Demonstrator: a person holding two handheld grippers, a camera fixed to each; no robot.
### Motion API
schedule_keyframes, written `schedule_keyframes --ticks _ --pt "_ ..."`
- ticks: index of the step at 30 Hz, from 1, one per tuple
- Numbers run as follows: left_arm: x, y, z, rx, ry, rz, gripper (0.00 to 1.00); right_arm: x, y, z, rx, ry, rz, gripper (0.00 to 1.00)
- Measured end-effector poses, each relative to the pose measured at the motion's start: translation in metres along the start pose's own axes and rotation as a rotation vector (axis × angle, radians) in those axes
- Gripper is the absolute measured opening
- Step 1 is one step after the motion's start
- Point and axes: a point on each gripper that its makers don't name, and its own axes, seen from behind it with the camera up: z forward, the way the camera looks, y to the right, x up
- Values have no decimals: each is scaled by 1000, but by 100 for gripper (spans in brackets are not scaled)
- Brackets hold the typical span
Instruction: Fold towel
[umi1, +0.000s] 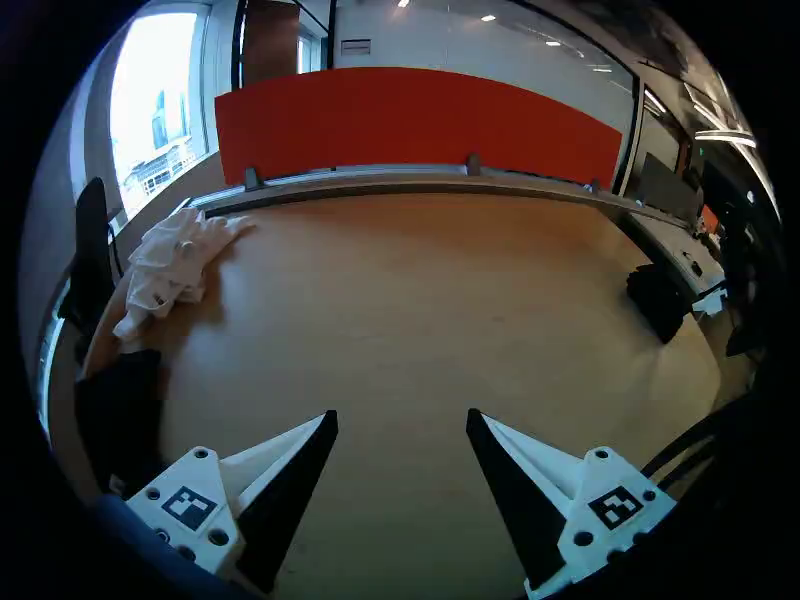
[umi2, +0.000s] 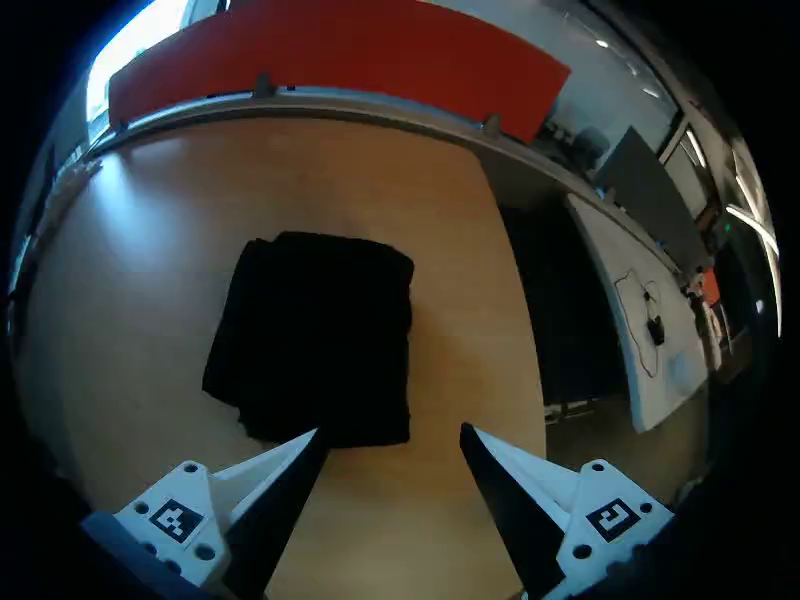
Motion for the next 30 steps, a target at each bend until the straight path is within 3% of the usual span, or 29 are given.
schedule_keyframes --ticks 9,21,30 --pt "4 -1 -1 -4 11 -6 95 21 -15 -11 17 81 48 100" --pt "7 -3 0 -3 16 -8 96 50 -33 -23 38 185 195 100" --pt "13 -6 0 2 27 -13 96 70 -39 -33 25 278 237 100"
